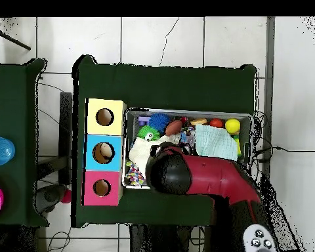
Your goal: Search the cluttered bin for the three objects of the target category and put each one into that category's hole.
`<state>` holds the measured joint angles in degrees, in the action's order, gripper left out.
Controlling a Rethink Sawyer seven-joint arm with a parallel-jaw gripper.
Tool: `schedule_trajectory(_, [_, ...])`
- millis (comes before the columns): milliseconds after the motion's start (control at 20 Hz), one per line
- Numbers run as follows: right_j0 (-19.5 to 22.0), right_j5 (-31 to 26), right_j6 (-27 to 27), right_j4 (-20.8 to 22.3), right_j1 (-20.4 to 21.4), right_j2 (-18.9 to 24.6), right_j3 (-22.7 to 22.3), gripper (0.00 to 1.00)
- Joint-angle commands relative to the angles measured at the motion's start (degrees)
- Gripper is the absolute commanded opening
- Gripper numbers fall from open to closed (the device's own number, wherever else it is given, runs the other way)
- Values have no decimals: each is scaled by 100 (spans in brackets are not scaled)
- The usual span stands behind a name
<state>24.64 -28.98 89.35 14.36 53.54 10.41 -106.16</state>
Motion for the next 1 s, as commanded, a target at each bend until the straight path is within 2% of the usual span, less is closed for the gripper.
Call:
schedule_trajectory(50, [819, -59, -2375, 961, -866, 1569, 1028, 100])
schedule_trajectory(200, [1038, -356, -2760, 1466, -1169, 1894, 1431, 100])
schedule_trajectory(350, [1101, -586, -3078, 1863, -1316, 2140, 1592, 100])
schedule_trajectory(400, [1134, -771, -3425, 2040, -1415, 2265, 1755, 100])
schedule_trajectory(450, [1140, -759, -3451, 2135, -1351, 2336, 1645, 100])
schedule_trajectory(500, [1151, -816, -3584, 2257, -1396, 2390, 1762, 100])
schedule_trajectory(550, [1145, -717, -3497, 2333, -1287, 2412, 1552, 100])
schedule_trajectory(700, [1178, -837, -3900, 2595, -1368, 2581, 1589, 100])
schedule_trajectory(1000, [1124, -927, -4089, 2778, -1438, 2707, 1432, 100])
